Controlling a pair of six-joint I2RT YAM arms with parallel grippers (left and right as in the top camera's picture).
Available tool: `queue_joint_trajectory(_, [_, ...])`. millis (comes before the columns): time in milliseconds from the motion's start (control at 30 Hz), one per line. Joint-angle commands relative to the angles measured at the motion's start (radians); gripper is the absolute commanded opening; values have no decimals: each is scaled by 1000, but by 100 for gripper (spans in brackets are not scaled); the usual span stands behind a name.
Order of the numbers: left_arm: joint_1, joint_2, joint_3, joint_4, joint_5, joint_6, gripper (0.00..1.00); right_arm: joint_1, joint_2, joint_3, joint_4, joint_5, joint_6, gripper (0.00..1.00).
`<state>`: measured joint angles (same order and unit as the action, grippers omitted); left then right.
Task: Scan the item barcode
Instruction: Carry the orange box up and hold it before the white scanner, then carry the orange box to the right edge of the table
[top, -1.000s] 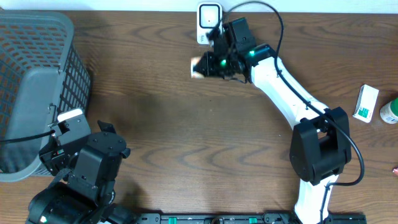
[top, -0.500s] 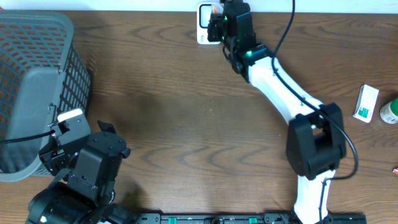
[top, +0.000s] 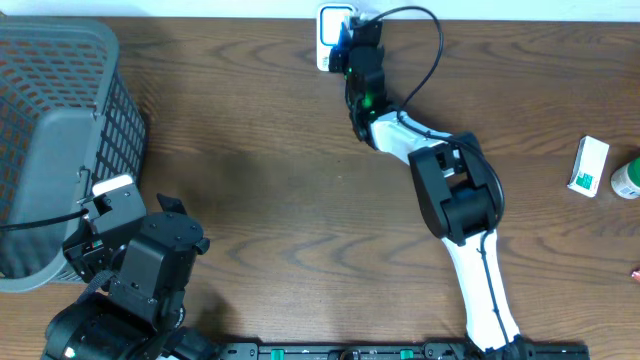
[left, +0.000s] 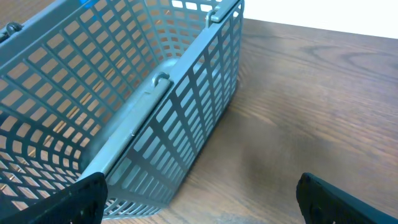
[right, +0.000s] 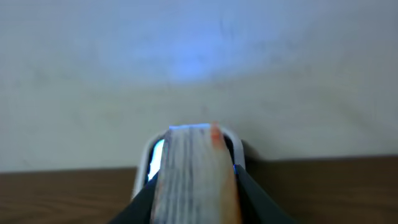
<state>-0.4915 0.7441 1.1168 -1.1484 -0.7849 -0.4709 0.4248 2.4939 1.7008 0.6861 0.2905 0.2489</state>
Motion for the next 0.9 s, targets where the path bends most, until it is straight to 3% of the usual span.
queue_joint_trajectory(0, [5,-1,6,-2,-12,5,97,2,26,31,6,31,-23,27])
queue_joint_trajectory(267, [5,-1,6,-2,-12,5,97,3,20,106,-12,35,-134,29])
queue_joint_trajectory(467, [5,0,6,-2,-12,5,97,12,-93,134,-237,79,-142,23])
queue_joint_trajectory(633, [5,-1,6,-2,-12,5,97,4,-294,134,-586,78,-142,21])
queue_joint_trajectory(733, [5,-1,6,-2,-12,5,97,-13,-443,134,-852,79,-129,25])
queue_joint_trajectory(867, [5,0,6,-2,-12,5,97,-60,-622,134,-1218,80,-130,23])
